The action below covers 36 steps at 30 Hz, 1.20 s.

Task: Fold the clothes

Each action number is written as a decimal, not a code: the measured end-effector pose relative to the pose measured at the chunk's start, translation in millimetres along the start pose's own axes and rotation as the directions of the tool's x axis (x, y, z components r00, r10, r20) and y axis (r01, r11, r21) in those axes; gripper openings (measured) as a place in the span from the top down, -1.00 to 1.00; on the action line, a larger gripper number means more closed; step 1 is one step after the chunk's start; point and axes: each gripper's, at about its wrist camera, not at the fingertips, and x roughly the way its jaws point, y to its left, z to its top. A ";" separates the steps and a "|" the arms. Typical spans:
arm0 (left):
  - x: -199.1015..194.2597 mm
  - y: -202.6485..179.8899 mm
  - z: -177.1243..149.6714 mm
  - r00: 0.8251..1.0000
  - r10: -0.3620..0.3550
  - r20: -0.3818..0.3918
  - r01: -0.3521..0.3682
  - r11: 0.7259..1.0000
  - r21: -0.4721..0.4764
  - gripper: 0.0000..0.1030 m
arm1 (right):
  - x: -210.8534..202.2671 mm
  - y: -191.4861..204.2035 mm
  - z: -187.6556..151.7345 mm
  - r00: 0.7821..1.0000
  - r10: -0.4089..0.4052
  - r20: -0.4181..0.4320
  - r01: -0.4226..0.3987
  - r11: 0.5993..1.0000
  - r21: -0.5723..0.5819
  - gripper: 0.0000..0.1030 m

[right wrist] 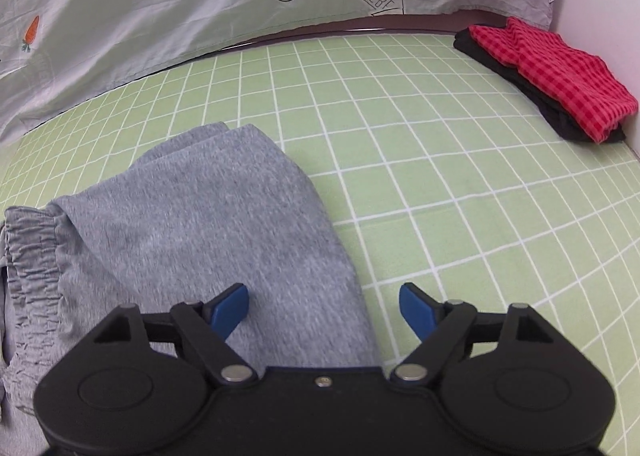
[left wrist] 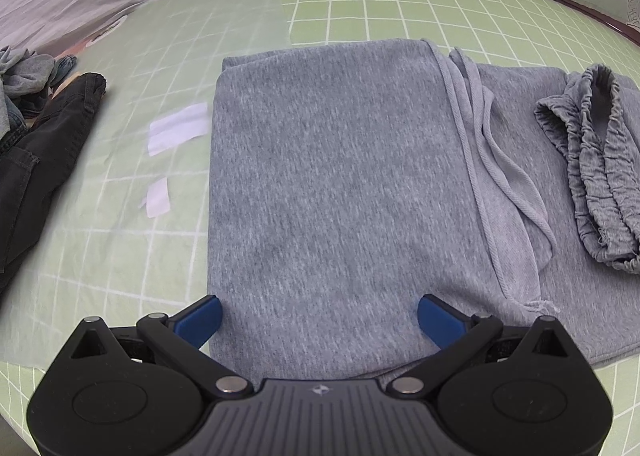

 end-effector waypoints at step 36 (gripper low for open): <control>-30.6 29.6 -26.9 0.997 0.008 0.075 -0.001 0.996 -0.089 -1.00 | 14.4 165.2 -41.8 0.721 0.634 -0.280 -0.587 0.773 0.238 0.98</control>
